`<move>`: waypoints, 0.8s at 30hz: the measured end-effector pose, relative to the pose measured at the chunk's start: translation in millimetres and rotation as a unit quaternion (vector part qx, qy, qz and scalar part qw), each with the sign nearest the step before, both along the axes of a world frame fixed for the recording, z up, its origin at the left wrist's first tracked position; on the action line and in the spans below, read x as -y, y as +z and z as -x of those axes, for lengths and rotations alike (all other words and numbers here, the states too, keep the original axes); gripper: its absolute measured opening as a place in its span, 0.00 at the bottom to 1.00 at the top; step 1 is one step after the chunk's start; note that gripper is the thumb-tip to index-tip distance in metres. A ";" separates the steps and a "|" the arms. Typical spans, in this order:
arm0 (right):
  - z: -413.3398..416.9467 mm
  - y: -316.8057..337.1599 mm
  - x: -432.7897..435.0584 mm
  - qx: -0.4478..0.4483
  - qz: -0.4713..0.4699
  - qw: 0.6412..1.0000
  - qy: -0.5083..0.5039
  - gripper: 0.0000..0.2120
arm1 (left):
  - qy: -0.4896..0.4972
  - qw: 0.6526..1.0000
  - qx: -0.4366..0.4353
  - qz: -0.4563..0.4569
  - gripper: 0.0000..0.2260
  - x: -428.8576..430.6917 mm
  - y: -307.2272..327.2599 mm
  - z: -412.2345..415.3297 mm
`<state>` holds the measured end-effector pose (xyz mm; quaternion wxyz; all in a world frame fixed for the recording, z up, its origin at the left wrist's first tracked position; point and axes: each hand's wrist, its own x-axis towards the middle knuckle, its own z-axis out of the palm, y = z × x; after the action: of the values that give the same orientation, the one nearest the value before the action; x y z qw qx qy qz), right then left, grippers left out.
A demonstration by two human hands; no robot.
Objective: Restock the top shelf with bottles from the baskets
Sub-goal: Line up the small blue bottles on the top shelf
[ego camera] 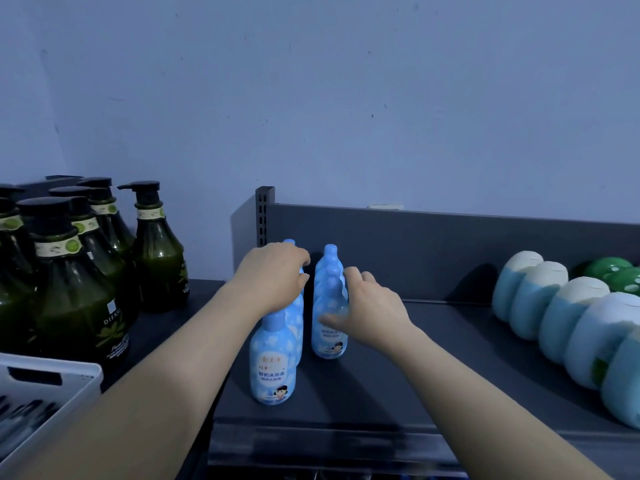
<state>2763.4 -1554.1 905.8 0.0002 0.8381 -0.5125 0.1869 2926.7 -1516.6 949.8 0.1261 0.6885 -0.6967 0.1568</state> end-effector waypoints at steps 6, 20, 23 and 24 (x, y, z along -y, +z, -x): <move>54.0 5.3 -4.0 0.005 0.051 0.999 -0.001 0.30 | -0.031 0.999 0.008 0.026 0.11 -0.1 1.5 32.1; 310.6 -25.0 -100.5 0.009 0.021 0.980 -0.200 0.25 | -0.279 0.960 -0.027 0.000 0.12 -14.6 -35.5 292.3; 382.0 -40.4 -137.6 -0.002 -0.005 0.970 -0.244 0.29 | -0.339 0.940 -0.039 -0.012 0.12 -32.0 -55.9 368.8; 405.8 -46.3 -151.7 -0.003 -0.017 0.965 -0.260 0.30 | -0.360 0.932 -0.041 -0.020 0.13 -39.1 -64.4 394.7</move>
<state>2357.7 -1402.4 859.5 0.0359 0.6762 -0.7161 0.1694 2532.0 -1477.4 885.5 0.1888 0.4000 -0.8949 0.0592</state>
